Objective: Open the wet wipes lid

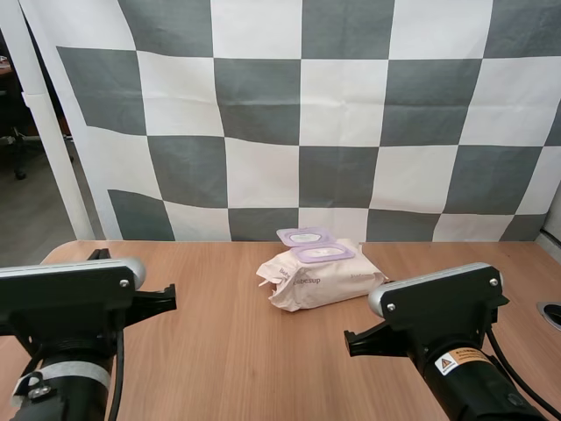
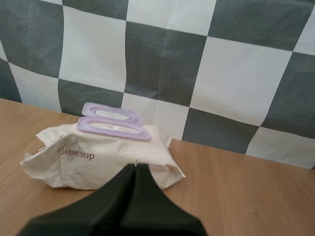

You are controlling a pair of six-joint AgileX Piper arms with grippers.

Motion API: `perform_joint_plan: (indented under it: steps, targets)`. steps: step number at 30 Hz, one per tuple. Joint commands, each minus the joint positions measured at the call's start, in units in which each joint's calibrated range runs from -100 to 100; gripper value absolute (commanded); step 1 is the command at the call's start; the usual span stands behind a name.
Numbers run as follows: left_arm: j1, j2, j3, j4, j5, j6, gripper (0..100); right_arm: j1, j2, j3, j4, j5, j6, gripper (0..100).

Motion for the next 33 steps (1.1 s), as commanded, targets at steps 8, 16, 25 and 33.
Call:
perform_joint_plan:
  steps: [8, 16, 25, 33]
  targets:
    - [-0.46, 0.00, 0.00, 0.58, 16.03, 16.98, 0, -0.54, 0.00, 0.00, 0.01, 2.21, 0.47, 0]
    - [-0.46, 0.00, 0.00, 37.76, 15.97, 16.98, 0, -0.54, 0.00, 0.00, 0.01, 2.21, 0.47, 0]
    - [-0.31, 0.00, 0.00, 49.27, 48.08, 4.65, 0, -0.54, 0.00, 0.00, 0.01, 2.21, 0.05, 0]
    - [-0.11, 0.00, 0.00, 84.58, 57.18, -61.34, 0, -0.54, 0.00, 0.00, 0.39, 2.21, 0.28, 0]
